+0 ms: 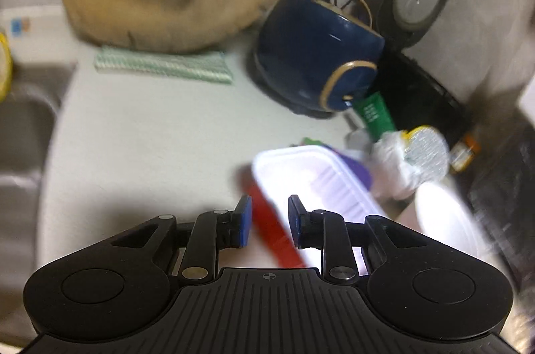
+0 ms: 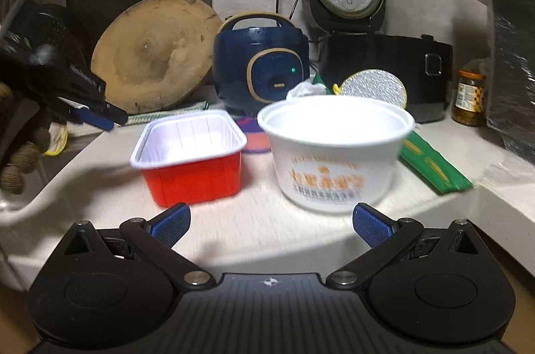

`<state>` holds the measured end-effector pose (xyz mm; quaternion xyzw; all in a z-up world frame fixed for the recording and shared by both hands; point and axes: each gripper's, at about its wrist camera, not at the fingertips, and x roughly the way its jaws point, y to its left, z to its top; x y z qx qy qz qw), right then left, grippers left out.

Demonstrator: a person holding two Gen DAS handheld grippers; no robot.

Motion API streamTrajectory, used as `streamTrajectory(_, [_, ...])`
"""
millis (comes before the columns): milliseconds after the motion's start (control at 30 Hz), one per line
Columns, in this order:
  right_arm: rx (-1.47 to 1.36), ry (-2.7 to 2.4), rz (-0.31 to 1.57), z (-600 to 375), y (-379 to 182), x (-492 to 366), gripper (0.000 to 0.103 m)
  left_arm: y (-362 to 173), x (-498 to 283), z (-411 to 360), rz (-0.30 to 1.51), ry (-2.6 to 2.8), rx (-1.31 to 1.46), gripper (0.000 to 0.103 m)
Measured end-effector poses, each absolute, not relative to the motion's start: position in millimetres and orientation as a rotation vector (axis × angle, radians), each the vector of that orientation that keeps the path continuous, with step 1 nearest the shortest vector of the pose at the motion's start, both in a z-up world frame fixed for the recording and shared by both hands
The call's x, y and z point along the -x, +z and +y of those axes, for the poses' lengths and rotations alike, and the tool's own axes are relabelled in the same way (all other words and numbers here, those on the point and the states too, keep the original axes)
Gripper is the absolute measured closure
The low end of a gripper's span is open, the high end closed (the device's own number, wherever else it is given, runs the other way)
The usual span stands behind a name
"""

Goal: Collect trash
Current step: 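Move the left gripper to the red-and-white tray and grasp its rim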

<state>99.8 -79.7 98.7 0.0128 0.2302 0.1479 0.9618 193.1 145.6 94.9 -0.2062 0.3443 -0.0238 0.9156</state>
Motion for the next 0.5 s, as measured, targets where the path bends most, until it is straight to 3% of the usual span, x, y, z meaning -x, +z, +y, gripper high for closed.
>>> streamTrajectory(233, [-0.018, 0.306, 0.554, -55.9, 88.0, -126.9, 0.0, 79.7, -215.8, 117.2, 0.777, -0.048, 0.284, 0.076])
streamTrajectory(367, [0.028, 0.344, 0.614, -45.9, 79.8, -132.8, 0.0, 71.2, -222.6, 106.5, 0.775, -0.08, 0.175, 0.07])
streamTrajectory(500, [0.078, 0.384, 0.616, -36.6, 78.4, -131.2, 0.0, 69.2, -216.9, 103.3, 0.738, -0.099, 0.054, 0.078])
